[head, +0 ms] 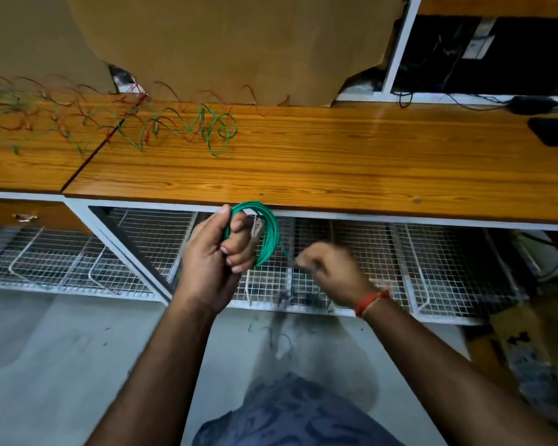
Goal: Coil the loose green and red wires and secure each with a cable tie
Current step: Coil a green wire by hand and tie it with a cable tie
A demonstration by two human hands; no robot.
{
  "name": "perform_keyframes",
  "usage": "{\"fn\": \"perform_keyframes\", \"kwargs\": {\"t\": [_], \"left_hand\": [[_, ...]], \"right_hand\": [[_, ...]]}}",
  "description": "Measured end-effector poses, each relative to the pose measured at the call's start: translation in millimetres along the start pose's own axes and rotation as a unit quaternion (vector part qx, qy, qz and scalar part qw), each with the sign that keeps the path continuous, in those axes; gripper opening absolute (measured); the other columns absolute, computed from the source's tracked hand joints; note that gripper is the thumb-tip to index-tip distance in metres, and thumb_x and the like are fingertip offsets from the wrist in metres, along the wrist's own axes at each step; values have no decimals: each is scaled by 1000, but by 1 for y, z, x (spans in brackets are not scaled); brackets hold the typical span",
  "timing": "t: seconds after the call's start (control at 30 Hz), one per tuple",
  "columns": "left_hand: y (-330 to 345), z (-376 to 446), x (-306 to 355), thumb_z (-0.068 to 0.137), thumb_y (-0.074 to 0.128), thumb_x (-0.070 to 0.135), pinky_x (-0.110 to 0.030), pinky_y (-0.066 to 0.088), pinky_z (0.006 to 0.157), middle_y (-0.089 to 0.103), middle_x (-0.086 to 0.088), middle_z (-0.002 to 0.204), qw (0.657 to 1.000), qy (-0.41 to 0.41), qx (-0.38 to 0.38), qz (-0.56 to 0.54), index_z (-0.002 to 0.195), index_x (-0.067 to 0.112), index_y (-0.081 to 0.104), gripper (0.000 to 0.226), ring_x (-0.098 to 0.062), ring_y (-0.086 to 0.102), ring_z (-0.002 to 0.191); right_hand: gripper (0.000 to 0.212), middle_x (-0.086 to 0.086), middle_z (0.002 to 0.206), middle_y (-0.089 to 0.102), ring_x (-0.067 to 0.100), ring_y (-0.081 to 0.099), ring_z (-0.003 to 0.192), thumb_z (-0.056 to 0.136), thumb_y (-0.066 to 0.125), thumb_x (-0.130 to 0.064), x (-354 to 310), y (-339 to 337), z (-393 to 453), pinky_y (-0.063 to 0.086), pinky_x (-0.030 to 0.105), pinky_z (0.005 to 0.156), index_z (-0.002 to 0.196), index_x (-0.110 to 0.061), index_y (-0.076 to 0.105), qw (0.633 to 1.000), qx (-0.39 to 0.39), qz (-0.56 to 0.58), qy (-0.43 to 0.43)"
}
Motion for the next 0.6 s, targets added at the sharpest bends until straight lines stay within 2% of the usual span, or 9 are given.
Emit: {"fn": "perform_keyframes", "kwargs": {"t": [0.07,0.1,0.13,0.17,0.23,0.3,0.4,0.53,0.6], "left_hand": [[2,-6,-3,103,38,34,-18,14,39,31,13,48,1000,6,8,2,74,19,51,34,-7,10,44],[2,-9,-6,103,38,34,-18,14,39,31,13,49,1000,4,12,9,74,19,51,35,-8,10,45],[2,-13,-9,103,37,34,-18,15,39,30,13,49,1000,1,18,15,74,19,51,35,-8,9,45],[2,-18,-13,103,37,33,-18,15,39,30,12,49,999,-3,27,18,74,19,51,35,-8,9,45],[2,-25,-19,101,39,33,-18,14,39,29,12,49,999,-4,51,15,75,18,49,32,-8,8,46],[5,-29,-21,100,39,34,-18,15,39,28,12,48,997,1,72,8,76,18,46,30,-8,7,46],[2,-32,-18,103,38,35,-17,16,39,29,12,47,995,12,92,-39,77,21,45,30,-7,8,46],[-14,-29,-6,106,37,35,-16,20,37,29,10,48,988,35,114,-100,74,22,52,38,-6,10,45],[-19,-26,-6,106,37,34,-16,22,37,29,10,49,987,33,124,-94,75,21,52,37,-5,15,42]], "right_hand": [[17,-7,104,71,5,66,95,103,59,-24,-3,37,-36,54,23,87,109,-18,74,953,-302,4,-11],[20,-5,106,73,8,69,95,103,61,-24,5,43,-52,57,24,88,113,-15,75,919,-394,-4,2],[22,-2,109,75,12,70,97,103,61,-25,17,42,-58,58,27,88,116,-14,75,905,-423,-36,10],[23,1,111,75,16,70,99,103,61,-26,27,32,-54,57,31,88,116,-15,76,919,-386,-78,4],[23,2,109,75,18,68,101,104,59,-28,44,1,-40,54,35,89,107,-16,78,966,-232,-111,29],[20,-4,101,76,10,69,97,103,61,-27,47,-22,-37,54,30,87,100,-17,78,989,-139,13,47],[11,-4,93,76,4,70,90,98,68,-22,36,-28,-46,52,16,81,97,-15,76,972,-138,189,32],[11,3,87,75,18,72,87,94,68,-2,46,-27,-59,58,29,81,99,-12,72,932,0,360,53],[16,1,86,75,14,71,85,93,68,1,46,-29,-64,57,28,80,95,-13,74,932,61,354,40]]}}
Point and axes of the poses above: each hand's wrist, its own z-axis towards the middle knuckle, its own y-axis out of the palm, x = y × z, the point moved 7 cm from there along z, towards the middle knuckle
